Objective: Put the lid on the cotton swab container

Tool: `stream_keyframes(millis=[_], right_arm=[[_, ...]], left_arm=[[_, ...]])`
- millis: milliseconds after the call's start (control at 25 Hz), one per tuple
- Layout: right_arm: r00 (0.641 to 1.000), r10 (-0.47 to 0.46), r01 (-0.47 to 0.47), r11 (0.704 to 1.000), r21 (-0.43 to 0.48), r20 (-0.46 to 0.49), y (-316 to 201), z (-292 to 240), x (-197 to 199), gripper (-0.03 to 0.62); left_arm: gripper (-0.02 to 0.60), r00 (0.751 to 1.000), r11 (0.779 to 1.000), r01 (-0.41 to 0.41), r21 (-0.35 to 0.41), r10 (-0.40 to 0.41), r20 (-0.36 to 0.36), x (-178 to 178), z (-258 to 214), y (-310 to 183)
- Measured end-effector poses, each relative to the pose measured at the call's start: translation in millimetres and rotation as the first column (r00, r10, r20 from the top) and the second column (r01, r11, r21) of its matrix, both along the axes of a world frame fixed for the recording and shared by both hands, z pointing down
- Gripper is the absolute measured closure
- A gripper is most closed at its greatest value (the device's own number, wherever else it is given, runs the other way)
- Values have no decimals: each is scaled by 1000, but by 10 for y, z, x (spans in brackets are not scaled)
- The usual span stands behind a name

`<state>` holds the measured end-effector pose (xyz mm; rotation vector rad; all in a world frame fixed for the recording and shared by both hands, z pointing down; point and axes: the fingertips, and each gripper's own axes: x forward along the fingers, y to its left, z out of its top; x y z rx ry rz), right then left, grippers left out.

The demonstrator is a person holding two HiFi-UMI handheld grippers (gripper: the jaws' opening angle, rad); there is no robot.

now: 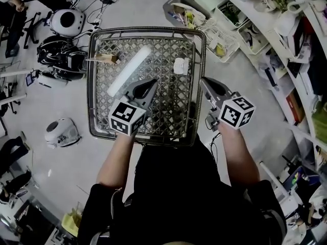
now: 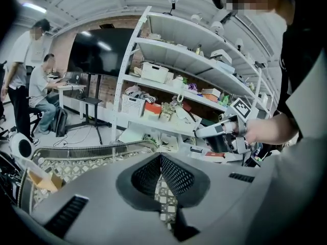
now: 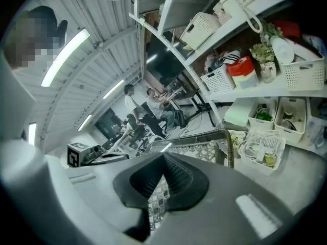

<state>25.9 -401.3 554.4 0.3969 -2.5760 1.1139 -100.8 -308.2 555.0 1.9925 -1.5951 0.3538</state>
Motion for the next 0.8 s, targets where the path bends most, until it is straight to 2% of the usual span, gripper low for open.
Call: stream_keyframes(millis=[240,480,640,800], right_arm=[[999,19,-21,999,-46,-33,-41,259,-103,586],[998,1,-6,997,-81,-64,-75,402,-238,586],[995,-17,9,997,-82,-94,-94,537,-284,586],[991,13,-20,999,-49,-135,-209,708,-271,586]], left_arm=[[575,999,997,-35,-63,34,-3,-26,462,-224],[575,996,984,-93,-149,95,2,124,987,-340],[572,993,981,-116,-155,119,11,194,1204,-465],[558,981,972,-178,-154,188,50,313,1390,-572]])
